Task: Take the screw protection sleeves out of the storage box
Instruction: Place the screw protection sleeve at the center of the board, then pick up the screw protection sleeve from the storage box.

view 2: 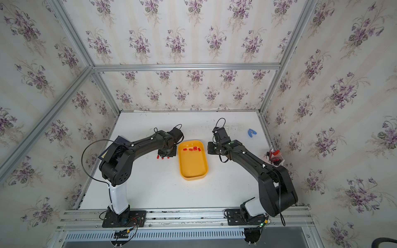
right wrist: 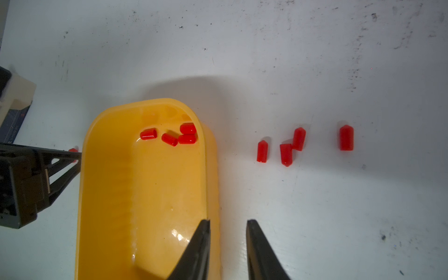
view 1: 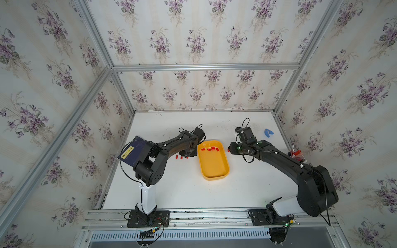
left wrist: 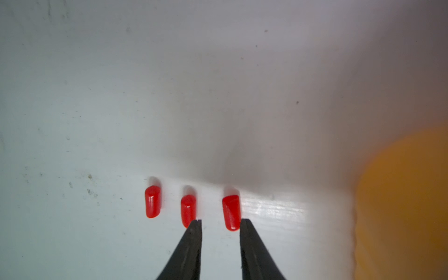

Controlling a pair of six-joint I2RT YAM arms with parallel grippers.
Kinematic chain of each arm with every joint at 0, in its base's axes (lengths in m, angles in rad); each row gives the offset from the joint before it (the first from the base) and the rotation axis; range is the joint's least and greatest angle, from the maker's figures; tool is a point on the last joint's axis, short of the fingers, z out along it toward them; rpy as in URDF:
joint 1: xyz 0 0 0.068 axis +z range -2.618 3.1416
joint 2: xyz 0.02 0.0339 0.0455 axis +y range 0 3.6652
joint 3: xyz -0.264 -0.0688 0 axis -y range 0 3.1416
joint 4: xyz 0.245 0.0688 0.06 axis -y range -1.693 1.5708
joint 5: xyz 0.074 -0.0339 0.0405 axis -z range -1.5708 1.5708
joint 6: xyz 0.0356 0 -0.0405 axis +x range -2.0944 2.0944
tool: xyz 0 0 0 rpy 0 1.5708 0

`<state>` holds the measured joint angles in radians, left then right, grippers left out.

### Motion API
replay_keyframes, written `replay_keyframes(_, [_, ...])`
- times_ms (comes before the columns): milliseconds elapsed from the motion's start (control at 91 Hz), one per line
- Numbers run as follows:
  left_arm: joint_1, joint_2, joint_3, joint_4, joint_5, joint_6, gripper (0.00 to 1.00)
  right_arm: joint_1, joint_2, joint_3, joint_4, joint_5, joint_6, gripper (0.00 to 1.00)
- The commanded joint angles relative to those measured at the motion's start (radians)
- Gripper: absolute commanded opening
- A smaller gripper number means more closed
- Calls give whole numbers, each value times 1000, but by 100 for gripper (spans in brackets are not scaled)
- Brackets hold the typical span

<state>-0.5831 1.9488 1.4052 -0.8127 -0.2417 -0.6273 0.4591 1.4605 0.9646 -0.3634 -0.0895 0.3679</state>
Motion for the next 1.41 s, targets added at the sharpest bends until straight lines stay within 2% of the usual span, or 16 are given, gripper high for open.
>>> replay_keyframes(0, [-1, -38, 20, -40, 5, 3, 33, 1, -5, 15, -6, -12, 4, 31])
replay_keyframes(264, [0, -199, 37, -63, 96, 25, 39, 24, 15, 73, -33, -46, 2, 32])
replay_keyframes(539, [2, -387, -35, -20, 248, 56, 52, 154, 141, 216, -146, 75, 6, 31])
replay_keyframes(824, [19, -584, -163, 30, 346, 79, 53, 226, 269, 335, -233, 194, -2, 31])
replay_keyframes(1011, [20, -643, -214, 63, 375, 93, 51, 266, 340, 386, -247, 259, -17, 31])
replay_keyframes(1396, [26, -650, -221, 68, 380, 113, 51, 273, 460, 428, -230, 347, -36, 31])
